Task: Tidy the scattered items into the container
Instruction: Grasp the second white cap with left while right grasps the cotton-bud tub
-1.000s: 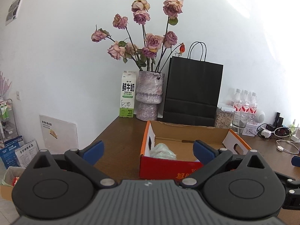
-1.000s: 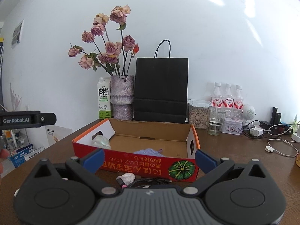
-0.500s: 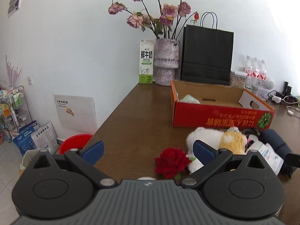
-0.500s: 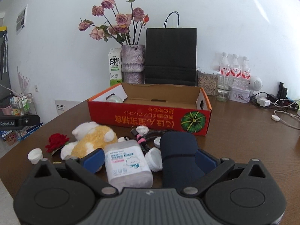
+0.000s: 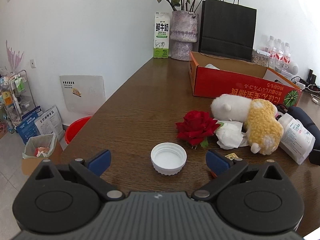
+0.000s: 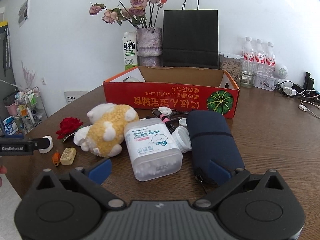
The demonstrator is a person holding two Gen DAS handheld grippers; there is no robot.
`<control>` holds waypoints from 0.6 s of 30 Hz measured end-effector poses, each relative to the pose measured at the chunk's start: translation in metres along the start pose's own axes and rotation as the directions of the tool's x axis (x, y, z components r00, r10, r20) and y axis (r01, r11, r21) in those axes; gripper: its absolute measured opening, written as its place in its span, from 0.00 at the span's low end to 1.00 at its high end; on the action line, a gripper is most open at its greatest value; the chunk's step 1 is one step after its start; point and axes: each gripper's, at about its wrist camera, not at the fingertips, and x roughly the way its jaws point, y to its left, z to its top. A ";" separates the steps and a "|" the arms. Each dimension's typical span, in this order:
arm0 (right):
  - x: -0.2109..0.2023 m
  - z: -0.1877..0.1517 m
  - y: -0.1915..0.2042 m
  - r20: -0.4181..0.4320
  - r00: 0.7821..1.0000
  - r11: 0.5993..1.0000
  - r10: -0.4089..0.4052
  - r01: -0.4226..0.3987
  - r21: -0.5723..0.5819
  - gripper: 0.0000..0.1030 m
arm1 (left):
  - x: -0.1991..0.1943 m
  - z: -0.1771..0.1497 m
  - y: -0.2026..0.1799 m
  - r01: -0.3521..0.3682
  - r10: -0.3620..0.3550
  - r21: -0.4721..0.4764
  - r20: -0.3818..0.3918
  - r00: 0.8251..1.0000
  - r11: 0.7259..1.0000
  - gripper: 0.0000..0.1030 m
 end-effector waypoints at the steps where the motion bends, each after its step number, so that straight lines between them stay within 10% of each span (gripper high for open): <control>1: 0.002 0.000 -0.001 -0.004 1.000 1.000 -0.001 0.001 0.001 1.00 | 0.002 0.000 0.000 -0.003 0.003 -0.002 -0.008 1.000 1.000 1.00; 18: 0.023 0.007 0.006 -0.010 1.000 0.999 0.030 -0.030 -0.023 0.92 | 0.013 0.000 -0.002 0.003 -0.003 0.005 -0.019 1.000 1.000 0.92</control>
